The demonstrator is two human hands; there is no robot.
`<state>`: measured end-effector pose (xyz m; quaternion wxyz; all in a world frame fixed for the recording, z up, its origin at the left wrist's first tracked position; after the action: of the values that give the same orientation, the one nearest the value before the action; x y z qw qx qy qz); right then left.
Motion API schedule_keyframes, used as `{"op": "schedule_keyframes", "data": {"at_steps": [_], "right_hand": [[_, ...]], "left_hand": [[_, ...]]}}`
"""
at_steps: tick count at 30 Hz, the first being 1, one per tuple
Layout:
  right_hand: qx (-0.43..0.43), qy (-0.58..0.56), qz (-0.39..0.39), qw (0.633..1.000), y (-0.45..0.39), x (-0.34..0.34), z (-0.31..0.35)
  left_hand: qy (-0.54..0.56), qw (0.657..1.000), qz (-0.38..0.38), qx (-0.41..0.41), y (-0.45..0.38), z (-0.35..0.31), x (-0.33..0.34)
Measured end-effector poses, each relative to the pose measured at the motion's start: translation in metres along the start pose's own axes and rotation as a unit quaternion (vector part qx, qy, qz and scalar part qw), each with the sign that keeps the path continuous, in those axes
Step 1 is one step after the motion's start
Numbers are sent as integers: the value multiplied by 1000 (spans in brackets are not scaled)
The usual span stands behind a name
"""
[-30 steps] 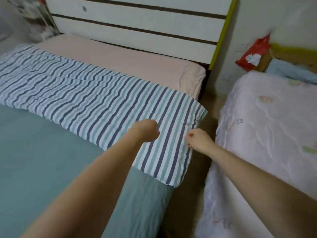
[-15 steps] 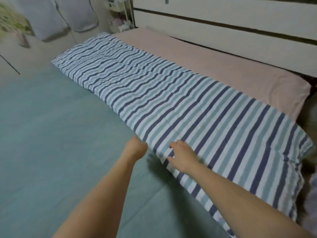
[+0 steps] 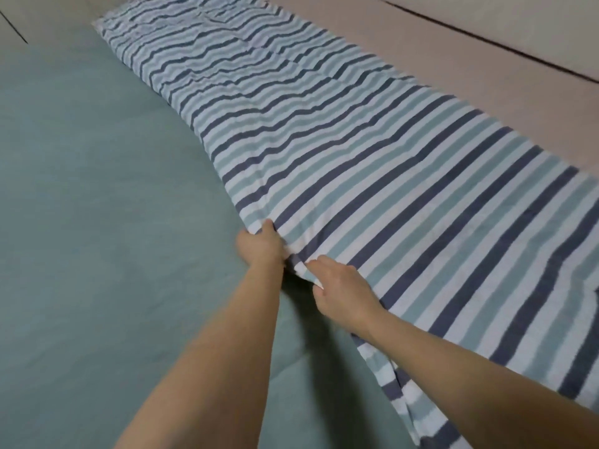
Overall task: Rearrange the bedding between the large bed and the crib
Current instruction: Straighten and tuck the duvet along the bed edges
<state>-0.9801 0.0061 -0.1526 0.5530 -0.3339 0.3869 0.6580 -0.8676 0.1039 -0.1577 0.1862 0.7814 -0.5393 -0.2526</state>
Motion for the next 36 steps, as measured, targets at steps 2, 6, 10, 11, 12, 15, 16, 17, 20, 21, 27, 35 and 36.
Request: {"op": "schedule_keyframes", "data": {"at_steps": [2, 6, 10, 11, 12, 15, 16, 17, 20, 21, 27, 35, 36], "right_hand": [[-53, 2, 90, 994, 2, -12, -5], [34, 40, -97, 994, -36, -42, -41], [176, 107, -59, 977, -55, -27, -68], [74, 132, 8, 989, -53, -18, -61], [-58, 149, 85, 984, -48, -13, -51], [-268, 149, 114, 945, -63, -27, -39], [-247, 138, 56, 958, -75, -38, -44], [-210, 124, -5, 970, -100, -49, -50], [-125, 102, -55, 985, -173, -77, -61], [-113, 106, -53, 987, -187, -80, -61], [-77, 83, -50, 992, -301, -102, -86], [-122, 61, -14, 991, -389, -76, -64], [-130, 58, -23, 990, -394, -71, -60]], "left_hand": [[-167, 983, -11, 73, -3, 9, -11], [-392, 863, -27, 319, -11, -16, -10], [-535, 706, 65, 459, -17, -17, 2], [-554, 709, 75, 430, -24, -13, 1], [-543, 733, 71, 403, -29, -12, -1], [-365, 881, 7, 299, -50, -38, -6], [-307, 919, 3, 246, -54, -47, -6], [-257, 945, 3, 203, -66, -62, -5], [-167, 979, -9, 119, -99, -98, 5], [-148, 984, -10, 95, -106, -102, 8], [-50, 998, -29, 6, -178, -137, 44], [165, 983, -11, -81, -228, -164, 52], [184, 981, 0, -54, -230, -171, 52]]}}
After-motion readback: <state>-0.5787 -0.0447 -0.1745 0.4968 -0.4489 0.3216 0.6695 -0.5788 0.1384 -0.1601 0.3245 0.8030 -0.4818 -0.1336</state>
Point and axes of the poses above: each hand's wrist, its own y-axis away from the middle knuckle, its own x-axis out of the palm, z = x × y, the point moved 1 cm from there along -y, towards the middle knuckle, and after that the axes turned 3 degrees about -x, right-handed, at the moved point
